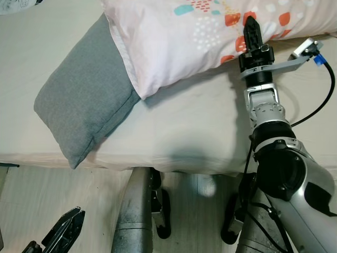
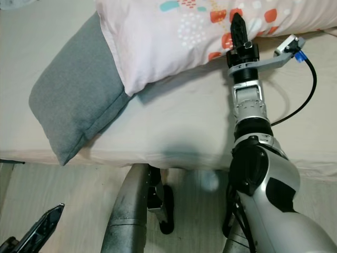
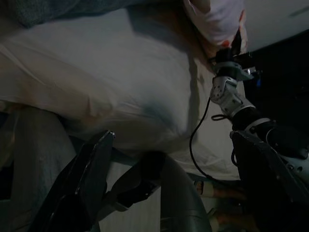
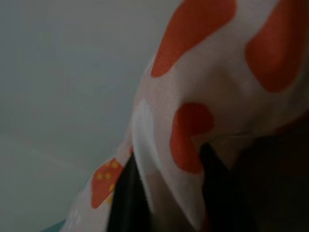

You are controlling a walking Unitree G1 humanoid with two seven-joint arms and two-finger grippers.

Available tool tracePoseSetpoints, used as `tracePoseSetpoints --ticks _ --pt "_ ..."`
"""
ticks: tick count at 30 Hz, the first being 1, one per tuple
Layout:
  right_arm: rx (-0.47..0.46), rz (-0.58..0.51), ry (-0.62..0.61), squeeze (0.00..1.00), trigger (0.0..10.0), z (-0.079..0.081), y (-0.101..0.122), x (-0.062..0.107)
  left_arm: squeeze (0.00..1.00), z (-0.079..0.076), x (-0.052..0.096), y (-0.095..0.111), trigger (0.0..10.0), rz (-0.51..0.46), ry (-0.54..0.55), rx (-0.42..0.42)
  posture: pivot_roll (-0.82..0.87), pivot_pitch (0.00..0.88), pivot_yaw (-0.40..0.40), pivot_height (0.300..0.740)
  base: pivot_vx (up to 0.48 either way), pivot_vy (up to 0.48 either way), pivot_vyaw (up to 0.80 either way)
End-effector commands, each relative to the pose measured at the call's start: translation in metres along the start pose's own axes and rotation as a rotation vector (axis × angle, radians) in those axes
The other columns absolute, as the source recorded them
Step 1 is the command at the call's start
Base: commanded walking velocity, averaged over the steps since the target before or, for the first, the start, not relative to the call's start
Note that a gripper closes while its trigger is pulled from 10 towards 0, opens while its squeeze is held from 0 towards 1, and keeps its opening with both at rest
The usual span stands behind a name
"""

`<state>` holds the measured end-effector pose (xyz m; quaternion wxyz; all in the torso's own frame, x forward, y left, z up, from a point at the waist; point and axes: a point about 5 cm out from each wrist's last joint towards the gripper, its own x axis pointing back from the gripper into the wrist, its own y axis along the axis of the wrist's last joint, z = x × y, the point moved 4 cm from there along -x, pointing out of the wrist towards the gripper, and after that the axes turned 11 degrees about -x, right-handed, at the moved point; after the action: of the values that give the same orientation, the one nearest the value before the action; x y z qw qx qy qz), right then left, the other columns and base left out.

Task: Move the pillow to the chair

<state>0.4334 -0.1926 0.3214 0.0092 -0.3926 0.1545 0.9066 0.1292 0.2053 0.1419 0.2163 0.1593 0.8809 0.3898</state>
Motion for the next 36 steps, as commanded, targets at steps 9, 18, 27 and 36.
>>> tracePoseSetpoints --ticks 9,18,27,36 --pt "0.026 0.306 -0.174 0.00 0.0 -0.042 -0.096 0.078 0.00 0.024 -0.006 -0.023 10.0 -0.016 0.060 0.024 0.17 0.527 0.189 0.561 0.000 0.000 0.00" --pt "-0.091 0.638 -0.266 0.00 0.0 -0.030 -0.179 0.166 0.00 0.069 -0.043 -0.050 10.0 -0.104 0.104 0.031 0.01 0.339 0.071 0.561 0.000 0.000 0.00" --pt "-0.057 0.627 -0.188 0.00 0.0 -0.022 -0.165 0.139 0.00 0.108 -0.069 -0.059 10.0 -0.179 0.171 0.025 -0.05 0.199 0.014 0.596 0.000 0.000 0.00" --pt "-0.075 0.703 -0.188 0.00 0.0 -0.016 -0.180 0.148 0.00 0.139 -0.077 -0.054 10.0 -0.209 0.264 -0.038 -0.05 0.125 -0.012 0.631 0.000 0.000 0.00"
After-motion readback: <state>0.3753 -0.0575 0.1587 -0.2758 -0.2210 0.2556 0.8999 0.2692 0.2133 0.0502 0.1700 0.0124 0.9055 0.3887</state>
